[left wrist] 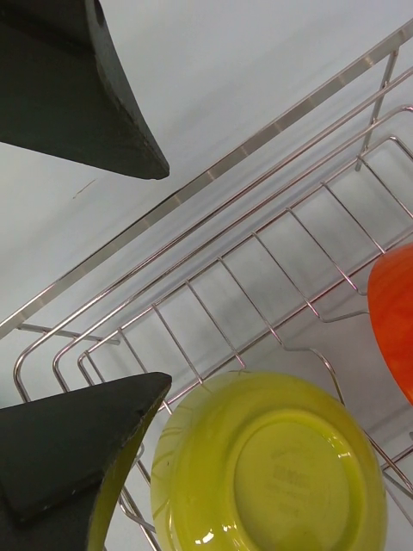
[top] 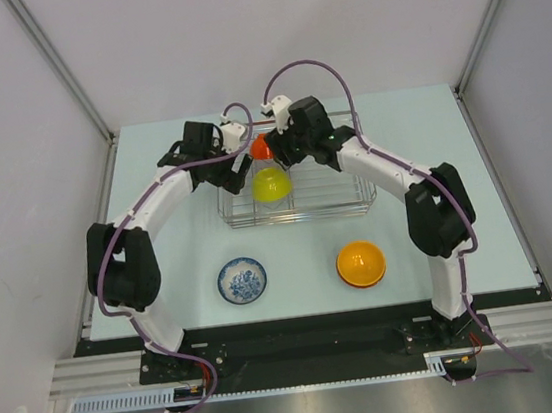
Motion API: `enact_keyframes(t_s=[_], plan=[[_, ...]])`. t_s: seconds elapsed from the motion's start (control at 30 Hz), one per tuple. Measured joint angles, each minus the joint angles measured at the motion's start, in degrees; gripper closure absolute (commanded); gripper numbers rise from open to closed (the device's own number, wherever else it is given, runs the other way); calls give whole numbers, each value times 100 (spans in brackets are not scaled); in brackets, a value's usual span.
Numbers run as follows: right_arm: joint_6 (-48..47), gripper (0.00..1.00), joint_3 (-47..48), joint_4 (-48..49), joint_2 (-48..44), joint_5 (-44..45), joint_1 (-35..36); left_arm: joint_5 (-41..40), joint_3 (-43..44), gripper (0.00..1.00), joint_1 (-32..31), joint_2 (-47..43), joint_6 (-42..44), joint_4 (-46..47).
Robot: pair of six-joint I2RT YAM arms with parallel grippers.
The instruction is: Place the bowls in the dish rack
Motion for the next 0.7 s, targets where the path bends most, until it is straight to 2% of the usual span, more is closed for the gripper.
enact_keyframes(t_s=[0.33,0.7], plan=[[114,36,116,-2,326,83,234,-2,-37,0,0,-136,-2,24],[96,36,107,-9,339,173,22,0,-173,0,0,-190,-2,39]])
